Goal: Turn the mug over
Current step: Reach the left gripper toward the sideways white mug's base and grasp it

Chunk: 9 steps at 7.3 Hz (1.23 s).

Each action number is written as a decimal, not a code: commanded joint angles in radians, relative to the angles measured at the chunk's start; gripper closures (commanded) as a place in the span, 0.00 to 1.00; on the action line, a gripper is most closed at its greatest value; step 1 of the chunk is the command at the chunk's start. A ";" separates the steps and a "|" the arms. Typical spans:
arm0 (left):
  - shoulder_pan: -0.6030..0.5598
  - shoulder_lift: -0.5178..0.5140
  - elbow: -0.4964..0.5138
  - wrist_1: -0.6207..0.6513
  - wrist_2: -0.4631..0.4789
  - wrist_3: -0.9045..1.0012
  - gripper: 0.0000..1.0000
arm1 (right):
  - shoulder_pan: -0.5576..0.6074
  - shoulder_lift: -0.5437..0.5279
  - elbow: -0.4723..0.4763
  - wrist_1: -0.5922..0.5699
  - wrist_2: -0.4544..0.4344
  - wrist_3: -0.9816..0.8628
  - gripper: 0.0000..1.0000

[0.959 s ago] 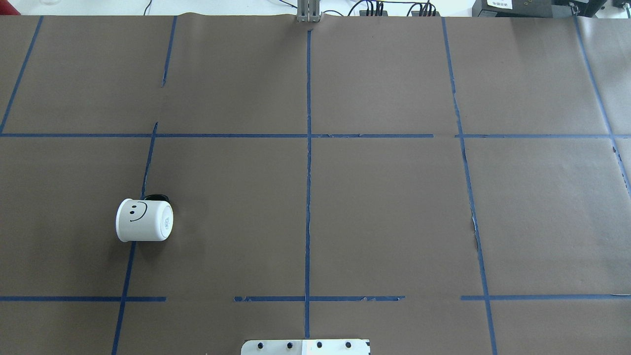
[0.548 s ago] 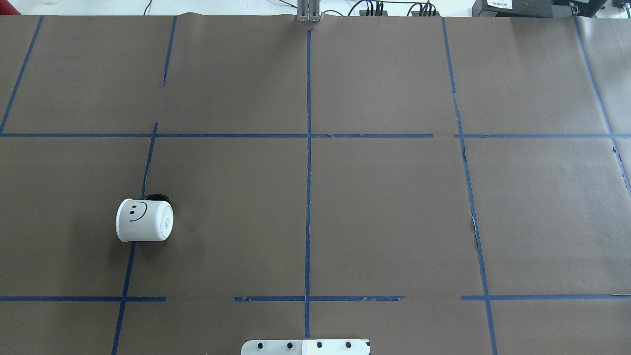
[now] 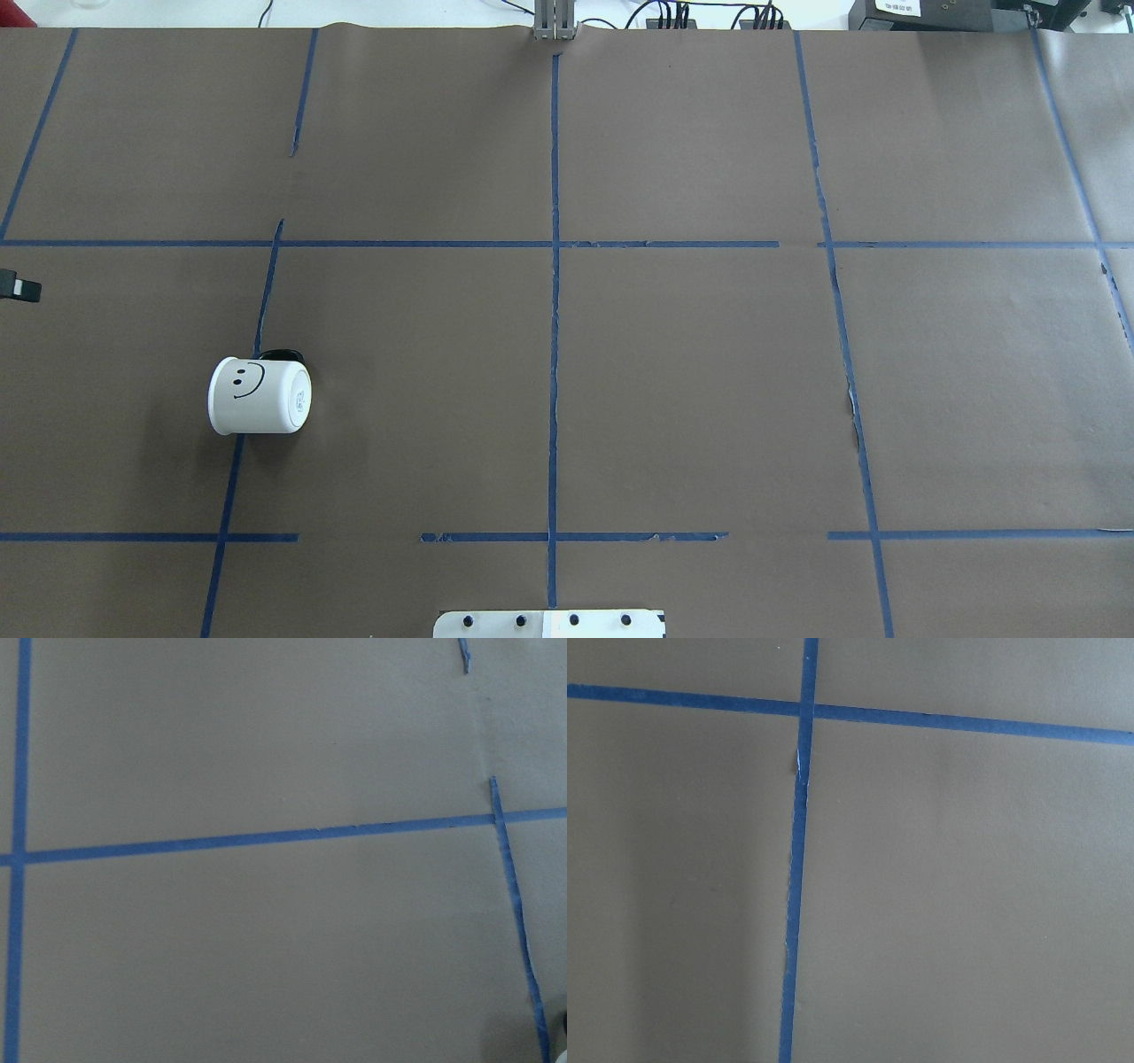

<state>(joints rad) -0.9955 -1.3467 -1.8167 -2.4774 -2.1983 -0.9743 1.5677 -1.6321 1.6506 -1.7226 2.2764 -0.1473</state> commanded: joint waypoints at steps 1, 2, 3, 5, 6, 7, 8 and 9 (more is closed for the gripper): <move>0.194 0.038 0.004 -0.250 0.126 -0.279 0.00 | 0.000 0.000 0.000 0.000 0.000 0.000 0.00; 0.284 0.037 0.005 -0.291 0.228 -0.399 0.00 | 0.000 0.000 0.000 0.000 0.000 0.000 0.00; 0.326 0.022 0.005 -0.314 0.295 -0.479 0.00 | 0.000 0.000 0.000 0.000 0.000 0.000 0.00; 0.337 -0.059 0.081 -0.499 0.302 -0.607 0.00 | 0.000 0.000 0.000 0.000 0.000 0.000 0.00; 0.340 -0.116 0.126 -0.506 0.304 -0.613 0.00 | 0.000 0.000 0.000 0.000 0.000 0.000 0.00; 0.345 -0.136 0.141 -0.508 0.304 -0.622 0.00 | 0.000 0.000 0.000 0.000 0.000 0.000 0.00; 0.363 -0.137 0.149 -0.529 0.304 -0.623 0.00 | 0.000 0.000 0.000 0.000 0.000 0.000 0.00; 0.388 -0.140 0.181 -0.581 0.304 -0.623 0.00 | 0.000 0.000 0.000 0.000 0.000 0.000 0.00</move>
<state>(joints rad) -0.6323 -1.4792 -1.6658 -3.0111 -1.8947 -1.5947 1.5677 -1.6321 1.6505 -1.7226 2.2764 -0.1473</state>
